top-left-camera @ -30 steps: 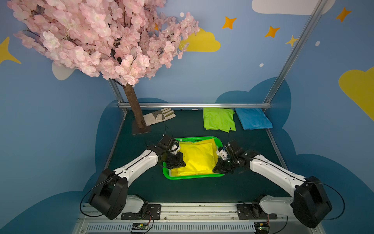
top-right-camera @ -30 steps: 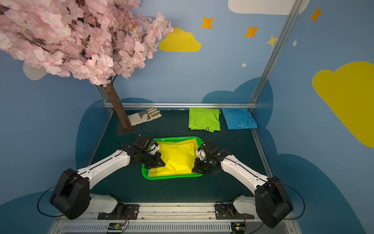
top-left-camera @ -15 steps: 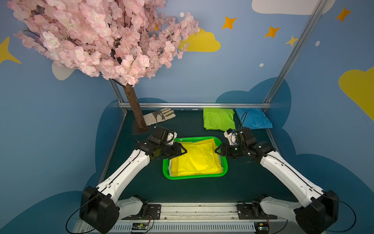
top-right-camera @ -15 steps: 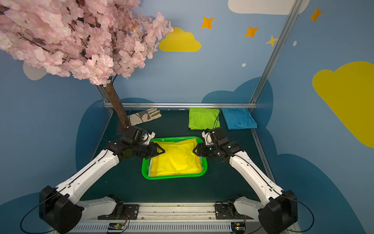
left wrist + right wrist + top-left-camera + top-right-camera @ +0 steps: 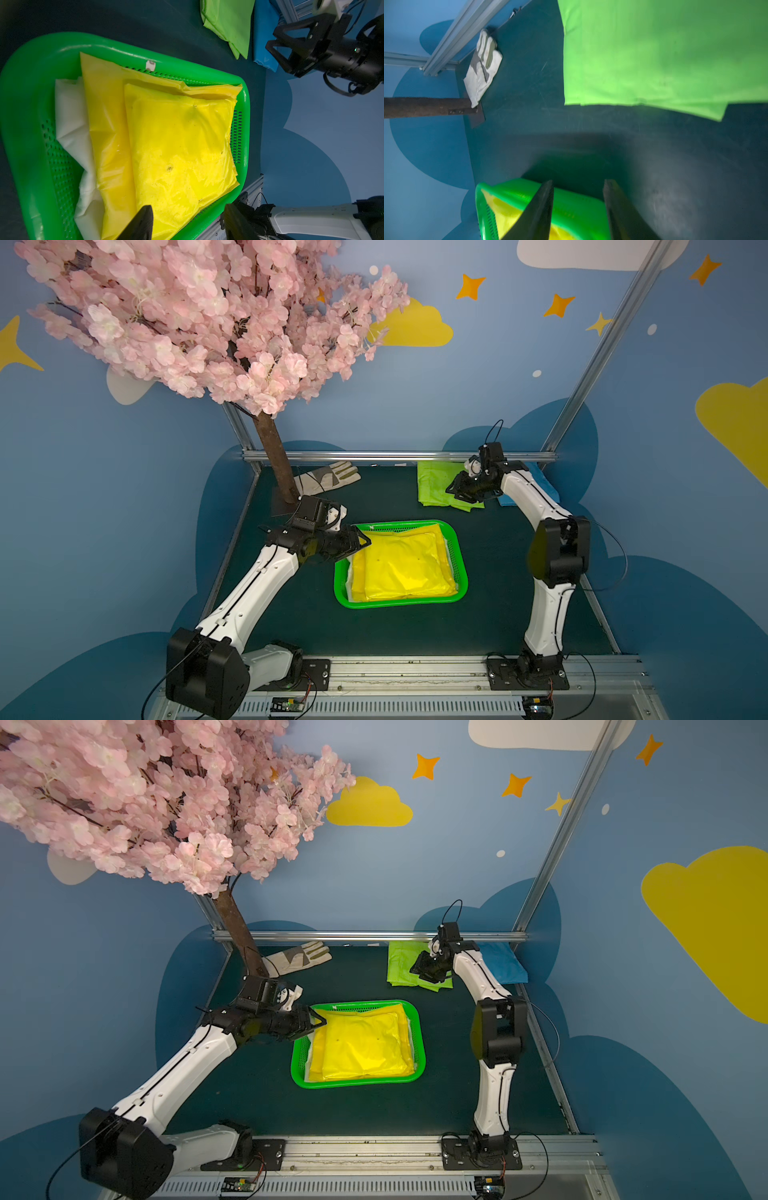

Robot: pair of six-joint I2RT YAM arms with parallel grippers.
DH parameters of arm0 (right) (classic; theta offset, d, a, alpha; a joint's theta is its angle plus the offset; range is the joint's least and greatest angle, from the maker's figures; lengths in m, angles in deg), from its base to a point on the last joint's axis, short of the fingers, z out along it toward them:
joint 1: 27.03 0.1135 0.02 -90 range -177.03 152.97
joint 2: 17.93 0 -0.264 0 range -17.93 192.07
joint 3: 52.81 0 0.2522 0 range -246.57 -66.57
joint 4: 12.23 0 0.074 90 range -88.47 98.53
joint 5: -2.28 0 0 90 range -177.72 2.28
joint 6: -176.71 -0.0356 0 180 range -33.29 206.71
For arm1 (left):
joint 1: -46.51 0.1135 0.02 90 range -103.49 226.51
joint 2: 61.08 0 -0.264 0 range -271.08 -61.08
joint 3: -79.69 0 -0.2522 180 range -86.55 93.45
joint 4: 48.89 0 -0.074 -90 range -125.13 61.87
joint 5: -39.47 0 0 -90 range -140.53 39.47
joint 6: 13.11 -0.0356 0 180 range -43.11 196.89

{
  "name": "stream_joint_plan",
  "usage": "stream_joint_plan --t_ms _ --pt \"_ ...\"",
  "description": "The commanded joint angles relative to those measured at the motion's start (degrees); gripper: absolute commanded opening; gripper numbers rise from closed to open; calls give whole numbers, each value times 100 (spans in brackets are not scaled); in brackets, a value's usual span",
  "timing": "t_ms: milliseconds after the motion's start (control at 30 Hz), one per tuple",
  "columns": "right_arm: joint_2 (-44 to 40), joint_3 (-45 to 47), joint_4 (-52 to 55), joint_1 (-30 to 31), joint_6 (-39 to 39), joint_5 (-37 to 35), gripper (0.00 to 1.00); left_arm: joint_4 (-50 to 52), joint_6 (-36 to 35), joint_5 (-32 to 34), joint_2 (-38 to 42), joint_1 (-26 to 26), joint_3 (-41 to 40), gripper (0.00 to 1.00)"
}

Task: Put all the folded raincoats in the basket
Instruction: Move the raincoat to the center of the board.

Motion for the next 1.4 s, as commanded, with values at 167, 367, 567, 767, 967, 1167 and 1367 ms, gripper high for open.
stream_joint_plan --t_ms 167,367,567,767,967,1167,1367 --pt "1763 -2002 470 -282 -22 494 43 24 -320 -327 122 451 -289 58" --pt "2583 -2610 -239 -306 -219 739 40 -63 -322 -389 -45 594 -325 58" --pt "3108 -2890 9 -40 -297 681 34 -262 -188 -301 -181 717 -211 58" --pt "3155 -2390 331 527 -122 907 22 -849 350 -506 -476 1235 35 58" --pt "2441 -1515 382 1157 490 863 18 -740 201 -557 -843 1510 584 58" --pt "1593 -844 257 1220 719 1336 20 -702 101 -576 -1016 1665 650 58" --pt "1158 -808 -191 578 181 1257 43 -773 75 -673 -1185 1733 610 58"
